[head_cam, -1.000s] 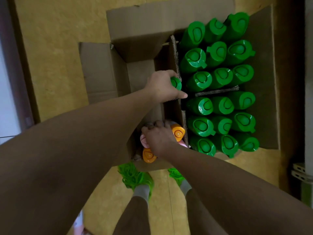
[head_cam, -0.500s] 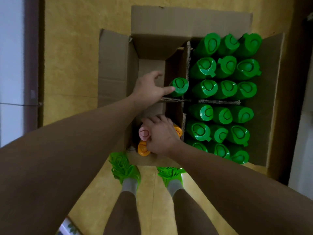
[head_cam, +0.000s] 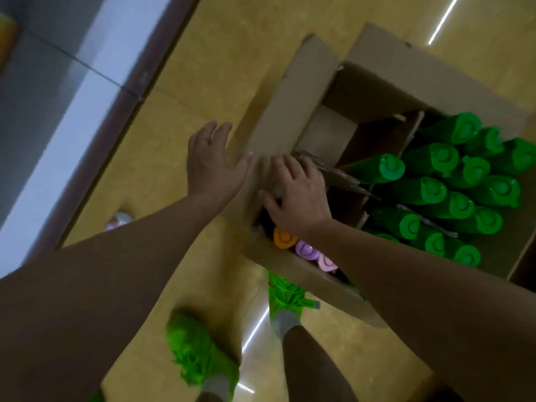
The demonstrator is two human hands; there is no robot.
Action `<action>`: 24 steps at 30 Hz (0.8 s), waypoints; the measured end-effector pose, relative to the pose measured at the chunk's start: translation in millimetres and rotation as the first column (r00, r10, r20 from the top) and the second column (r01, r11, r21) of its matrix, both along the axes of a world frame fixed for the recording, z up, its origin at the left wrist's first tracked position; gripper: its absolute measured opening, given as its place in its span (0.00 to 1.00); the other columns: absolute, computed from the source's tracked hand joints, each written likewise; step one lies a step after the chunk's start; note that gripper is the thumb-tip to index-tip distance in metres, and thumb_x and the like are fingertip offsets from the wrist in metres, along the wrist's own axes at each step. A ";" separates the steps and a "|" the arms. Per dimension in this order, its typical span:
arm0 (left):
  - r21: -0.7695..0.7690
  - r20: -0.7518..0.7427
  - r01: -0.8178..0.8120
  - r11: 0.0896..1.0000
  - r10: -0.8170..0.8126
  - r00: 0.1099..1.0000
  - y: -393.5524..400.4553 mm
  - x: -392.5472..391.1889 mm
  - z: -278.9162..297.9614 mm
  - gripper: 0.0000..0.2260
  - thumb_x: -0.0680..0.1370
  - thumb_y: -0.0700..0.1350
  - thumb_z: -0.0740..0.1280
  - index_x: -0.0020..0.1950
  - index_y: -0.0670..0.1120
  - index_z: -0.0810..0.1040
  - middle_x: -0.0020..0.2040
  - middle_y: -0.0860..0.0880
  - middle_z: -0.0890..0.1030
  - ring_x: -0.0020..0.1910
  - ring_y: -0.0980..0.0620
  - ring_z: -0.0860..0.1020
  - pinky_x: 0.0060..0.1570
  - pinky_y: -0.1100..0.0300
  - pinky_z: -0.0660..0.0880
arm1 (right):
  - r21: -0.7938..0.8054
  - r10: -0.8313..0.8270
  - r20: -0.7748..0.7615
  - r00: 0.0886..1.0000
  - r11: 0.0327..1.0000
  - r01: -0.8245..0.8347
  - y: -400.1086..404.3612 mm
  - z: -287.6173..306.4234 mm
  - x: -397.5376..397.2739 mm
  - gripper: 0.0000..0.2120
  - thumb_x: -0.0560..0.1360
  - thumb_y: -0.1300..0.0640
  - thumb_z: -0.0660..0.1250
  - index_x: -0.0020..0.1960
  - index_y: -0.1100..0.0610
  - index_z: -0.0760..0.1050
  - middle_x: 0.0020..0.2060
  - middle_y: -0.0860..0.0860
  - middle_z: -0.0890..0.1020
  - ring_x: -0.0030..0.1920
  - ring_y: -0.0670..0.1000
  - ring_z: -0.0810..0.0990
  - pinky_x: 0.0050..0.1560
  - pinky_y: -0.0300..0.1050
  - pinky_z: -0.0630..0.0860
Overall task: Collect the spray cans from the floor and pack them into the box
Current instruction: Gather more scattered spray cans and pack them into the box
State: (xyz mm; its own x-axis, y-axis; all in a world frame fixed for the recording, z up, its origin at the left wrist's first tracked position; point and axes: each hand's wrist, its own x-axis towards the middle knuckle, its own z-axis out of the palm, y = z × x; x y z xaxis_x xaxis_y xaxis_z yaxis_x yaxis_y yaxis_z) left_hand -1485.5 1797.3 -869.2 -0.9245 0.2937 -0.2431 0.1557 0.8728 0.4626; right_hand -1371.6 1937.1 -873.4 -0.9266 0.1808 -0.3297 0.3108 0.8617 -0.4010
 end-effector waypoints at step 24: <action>-0.172 0.166 -0.782 0.599 0.800 0.576 -440.7 311.9 -14.3 0.33 0.74 0.59 0.72 0.75 0.47 0.68 0.74 0.39 0.68 0.71 0.37 0.66 0.69 0.44 0.65 | 0.081 0.747 0.155 0.646 0.642 -0.762 -385.9 -11.2 95.9 0.35 0.78 0.38 0.60 0.79 0.54 0.57 0.77 0.58 0.62 0.75 0.63 0.58 0.72 0.59 0.59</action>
